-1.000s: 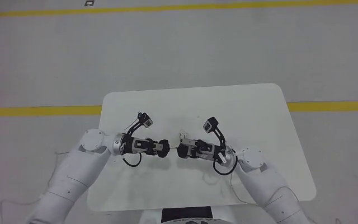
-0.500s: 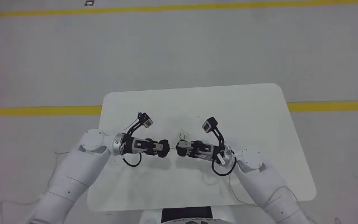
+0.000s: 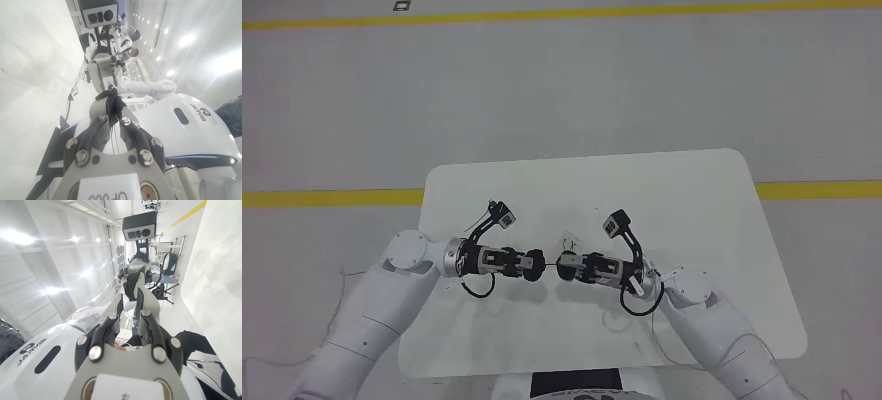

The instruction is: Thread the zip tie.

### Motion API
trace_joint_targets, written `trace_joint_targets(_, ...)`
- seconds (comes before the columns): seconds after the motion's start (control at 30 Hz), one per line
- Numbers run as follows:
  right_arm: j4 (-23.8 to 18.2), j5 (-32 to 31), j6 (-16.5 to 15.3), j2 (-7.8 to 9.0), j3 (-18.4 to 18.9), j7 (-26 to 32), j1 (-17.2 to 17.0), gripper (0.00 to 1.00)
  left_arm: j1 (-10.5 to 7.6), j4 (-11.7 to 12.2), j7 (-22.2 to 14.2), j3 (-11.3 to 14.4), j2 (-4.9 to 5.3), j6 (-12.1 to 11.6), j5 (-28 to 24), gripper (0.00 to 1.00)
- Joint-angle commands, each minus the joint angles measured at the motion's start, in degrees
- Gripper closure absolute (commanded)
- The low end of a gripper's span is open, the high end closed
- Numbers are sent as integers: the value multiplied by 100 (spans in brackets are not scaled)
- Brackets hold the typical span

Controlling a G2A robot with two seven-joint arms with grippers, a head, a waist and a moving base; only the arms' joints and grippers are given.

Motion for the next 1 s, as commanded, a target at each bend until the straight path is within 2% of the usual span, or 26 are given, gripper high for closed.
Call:
trace_joint_targets(0.0, -15, -8, -11, 4, -8, 2, -1, 86, 0, 0, 0, 0, 0, 0, 0, 100)
trace_joint_targets(0.57, -97, -96, -61, 46, -59, -37, -23, 91, 0, 0, 0, 0, 0, 0, 0, 100)
trace_joint_targets(0.7, -94, -97, -62, 54, -67, -47, -18, 100, 0, 0, 0, 0, 0, 0, 0, 100)
trace_joint_targets(0.97, -86, -107, -69, 68, -89, -67, 0, 100, 0, 0, 0, 0, 0, 0, 0, 100)
